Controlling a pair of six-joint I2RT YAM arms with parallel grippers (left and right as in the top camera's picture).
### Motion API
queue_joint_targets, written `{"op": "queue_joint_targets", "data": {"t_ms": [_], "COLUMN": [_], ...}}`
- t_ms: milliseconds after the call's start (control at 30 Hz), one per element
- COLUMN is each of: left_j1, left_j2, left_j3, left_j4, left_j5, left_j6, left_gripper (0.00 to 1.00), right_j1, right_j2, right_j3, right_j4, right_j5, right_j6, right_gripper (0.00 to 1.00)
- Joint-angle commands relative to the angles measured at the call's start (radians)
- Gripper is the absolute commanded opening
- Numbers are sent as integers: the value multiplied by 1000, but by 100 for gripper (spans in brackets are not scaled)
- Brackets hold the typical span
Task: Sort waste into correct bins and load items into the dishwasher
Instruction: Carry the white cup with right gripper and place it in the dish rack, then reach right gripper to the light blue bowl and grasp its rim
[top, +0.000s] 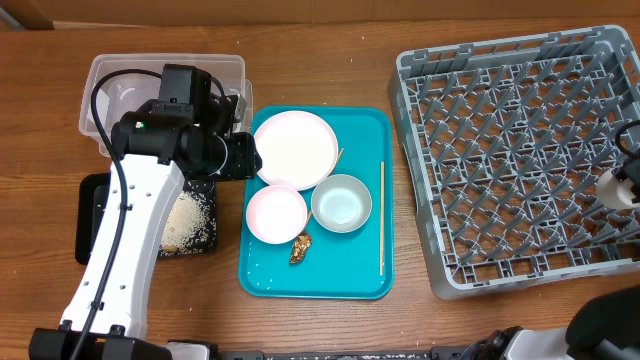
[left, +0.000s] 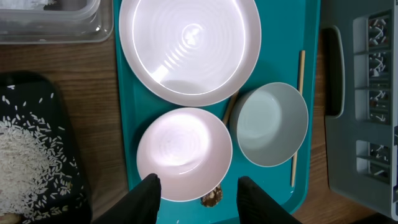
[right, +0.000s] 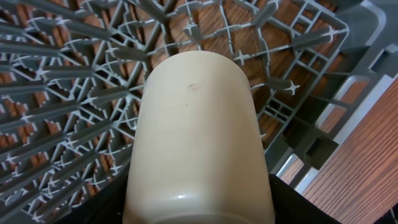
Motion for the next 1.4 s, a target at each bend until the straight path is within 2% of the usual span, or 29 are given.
{"op": "queue_joint_targets", "data": {"t_ms": [0,67,100,167,200,233,467,667,800,900,1067,1233,1367], "left_j1": [-2,-2,-2,-2,-2,-2,-2,-2,-2,-2,-2,-2,-2], "left_j2": [-3,-3,-3,-3,-3,-3,-3,-3,-3,-3,-3,-3,-3], "left_j3": [15,15,15,15,15,15,15,15,15,15,14,14,14], "left_j4": [2,2,2,1,1,1,1,1,0,-1,-8,-16,-15], "left_j5": [-13,-13,-13,-13,-13,-13,-13,-12,-13,-13,-13,-13,-14], "left_j6": [-14,-14,-14,-14,-14,-14,-14,-14,-14,-14,-14,-13,-13], "left_gripper": [42,43,43,43,43,44,46,47,48,50,51,52,52], "right_j1": [-5,-5,-5,-5,-5,-5,-5,-5,-5,0,90,261,502], "right_j2": [41,58,66,82,94,99,100,100,100,100,68,-7,-41], "right_j3": [31,30,29,28,27,27,25,25,25,25,26,26,26], "right_j4": [2,1,-1,-11,-21,-23,-24,-25,-11,-10,-26,-21,-18], "right_j5": [21,21,21,21,21,21,21,11,-142,-383,-556,-556,-484], "right_j6": [4,4,4,4,4,4,4,5,2,-95,-194,-214,-213], "right_gripper": [20,21,25,44,56,62,75,79,95,90,88,87,87]}}
